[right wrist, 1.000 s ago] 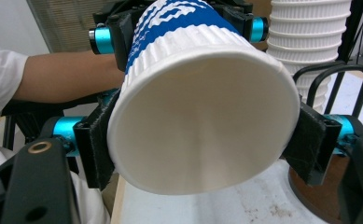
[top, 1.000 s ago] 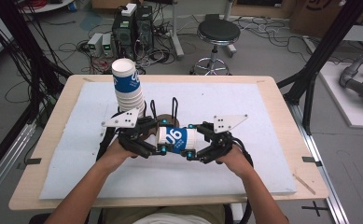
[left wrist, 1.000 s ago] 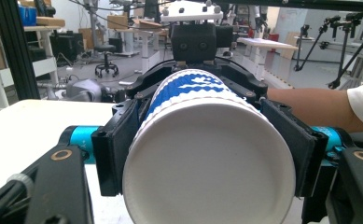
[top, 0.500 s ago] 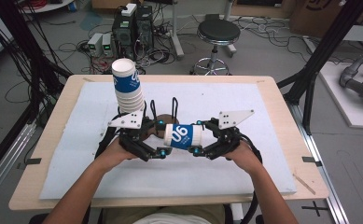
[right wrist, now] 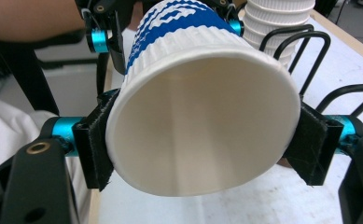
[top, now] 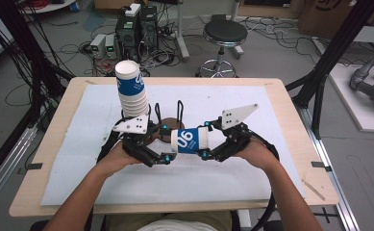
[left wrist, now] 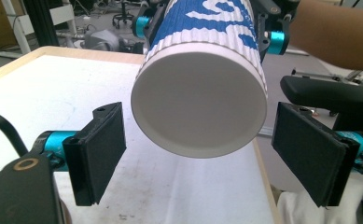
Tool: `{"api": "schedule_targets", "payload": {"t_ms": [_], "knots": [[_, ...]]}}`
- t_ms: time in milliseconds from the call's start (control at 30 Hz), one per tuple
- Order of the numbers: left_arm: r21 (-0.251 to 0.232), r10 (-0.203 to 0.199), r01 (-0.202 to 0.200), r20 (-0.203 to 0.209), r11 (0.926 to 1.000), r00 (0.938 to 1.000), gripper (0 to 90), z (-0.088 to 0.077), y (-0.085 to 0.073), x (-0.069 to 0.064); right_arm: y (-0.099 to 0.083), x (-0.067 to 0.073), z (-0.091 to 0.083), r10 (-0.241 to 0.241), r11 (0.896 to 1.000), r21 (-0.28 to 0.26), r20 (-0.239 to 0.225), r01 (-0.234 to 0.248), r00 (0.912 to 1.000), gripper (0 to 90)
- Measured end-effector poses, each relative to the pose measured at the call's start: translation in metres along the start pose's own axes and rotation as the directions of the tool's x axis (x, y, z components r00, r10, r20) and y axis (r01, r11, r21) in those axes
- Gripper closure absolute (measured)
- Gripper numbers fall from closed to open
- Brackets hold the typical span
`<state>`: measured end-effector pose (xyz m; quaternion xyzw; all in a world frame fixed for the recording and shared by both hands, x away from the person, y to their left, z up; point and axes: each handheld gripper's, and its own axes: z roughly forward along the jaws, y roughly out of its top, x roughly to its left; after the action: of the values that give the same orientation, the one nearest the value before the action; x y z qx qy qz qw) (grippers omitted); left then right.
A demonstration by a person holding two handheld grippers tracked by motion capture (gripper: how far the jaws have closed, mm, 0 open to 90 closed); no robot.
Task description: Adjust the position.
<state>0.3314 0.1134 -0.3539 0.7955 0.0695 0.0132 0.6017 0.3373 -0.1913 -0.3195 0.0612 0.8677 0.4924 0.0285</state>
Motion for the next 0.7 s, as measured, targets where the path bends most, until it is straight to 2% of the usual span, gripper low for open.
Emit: {"api": "schedule_targets", "payload": {"t_ms": [33,100,133,267,300,433,500,700], "knots": [[0.0,-0.001,0.001,-0.002,1.0,1.0,17.6,0.0,0.0,0.0,0.003,0.0,0.001,-0.013,0.999,0.031,0.006,0.013,0.9999,22.5],[0.011,0.004,-0.004,-0.006,0.9999,1.0,17.6,0.001,0.0,-0.001,0.005,-0.001,0.001,-0.017,0.999,0.049,0.008,0.017,0.9998,22.5],[0.018,0.008,-0.008,-0.006,0.9998,0.9999,17.6,0.001,0.0,-0.001,0.007,-0.001,0.003,-0.025,0.996,0.081,0.01,0.024,0.9996,22.5],[0.029,0.01,-0.01,-0.005,0.9995,0.9999,17.5,0.003,0.0,-0.002,0.009,-0.002,0.006,-0.034,0.993,0.117,0.001,0.034,0.9994,22.5],[0.04,0.019,-0.019,-0.004,0.999,0.9998,17.5,0.003,0.0,-0.002,0.009,-0.001,0.009,-0.044,0.988,0.146,-0.002,0.044,0.999,22.5],[0.049,0.021,-0.02,-0.005,0.9986,0.9998,17.4,0.004,-0.001,-0.002,0.01,0.0,0.012,-0.044,0.984,0.175,-0.019,0.047,0.9988,22.5],[0.066,0.026,-0.025,-0.003,0.9975,0.9997,17.4,0.006,-0.002,-0.003,0.012,0.001,0.016,-0.054,0.978,0.202,-0.027,0.058,0.9982,22.4],[0.096,0.04,-0.04,0.007,0.9946,0.9992,17.4,0.012,-0.002,-0.004,0.015,0.001,0.02,-0.062,0.971,0.229,-0.036,0.069,0.9974,22.4]]}}
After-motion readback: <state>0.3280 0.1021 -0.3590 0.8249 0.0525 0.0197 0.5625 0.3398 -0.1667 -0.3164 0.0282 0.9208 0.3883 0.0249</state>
